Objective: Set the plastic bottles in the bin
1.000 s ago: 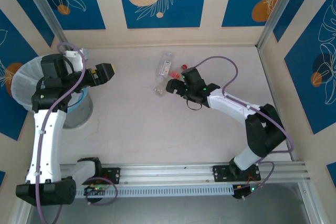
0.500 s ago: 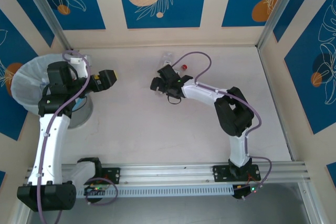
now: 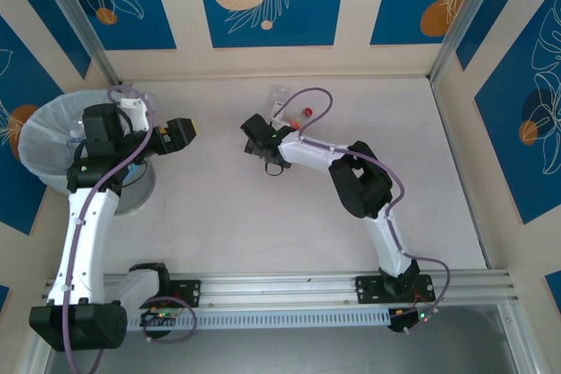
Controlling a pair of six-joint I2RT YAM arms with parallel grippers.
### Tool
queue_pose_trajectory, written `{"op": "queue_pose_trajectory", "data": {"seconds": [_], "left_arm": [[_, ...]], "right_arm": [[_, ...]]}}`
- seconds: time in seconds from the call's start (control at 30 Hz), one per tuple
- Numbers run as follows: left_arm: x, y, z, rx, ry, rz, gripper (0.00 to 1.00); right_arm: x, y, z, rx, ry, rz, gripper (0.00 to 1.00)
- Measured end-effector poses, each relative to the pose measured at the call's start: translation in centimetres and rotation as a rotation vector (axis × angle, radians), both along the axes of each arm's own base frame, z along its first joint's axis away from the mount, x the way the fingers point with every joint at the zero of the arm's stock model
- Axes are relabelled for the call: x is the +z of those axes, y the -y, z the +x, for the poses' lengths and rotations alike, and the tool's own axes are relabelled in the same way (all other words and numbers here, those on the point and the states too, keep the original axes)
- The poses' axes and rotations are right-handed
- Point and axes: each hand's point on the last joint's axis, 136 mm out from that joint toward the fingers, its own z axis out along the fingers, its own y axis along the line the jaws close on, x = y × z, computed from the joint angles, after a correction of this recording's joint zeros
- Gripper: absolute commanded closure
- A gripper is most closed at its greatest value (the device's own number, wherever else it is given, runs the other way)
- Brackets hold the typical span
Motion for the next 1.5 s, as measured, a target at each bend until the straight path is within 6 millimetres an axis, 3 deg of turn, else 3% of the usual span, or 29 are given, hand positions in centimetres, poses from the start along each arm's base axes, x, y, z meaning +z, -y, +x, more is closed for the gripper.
{"op": "queue_pose_trajectory", "data": {"seconds": [0.27, 0.53, 0.77, 1.5], "left_arm": [[-0.5, 0.0, 0.3, -0.003, -0.014, 0.003, 0.01], [-1.1, 0.0, 0.7, -0.003, -0.033, 0.002, 0.01], [-1.2, 0.0, 0.7, -0.001, -0.036, 0.004, 0.01], [-1.8, 0.0, 0.6, 0.000, -0.052, 0.001, 0.01]], "right_arm": [[-1.5, 0.7, -0.7, -0.038, -0.016, -0.057, 0.06], [-1.5, 0.9, -0.6, -0.052, -0.006, -0.069, 0.13], [-1.7, 1.0, -0.4, -0.047, -0.001, -0.082, 0.27], [-2.0, 2.4, -1.4, -0.066, 0.040, -0.097, 0.56]]}}
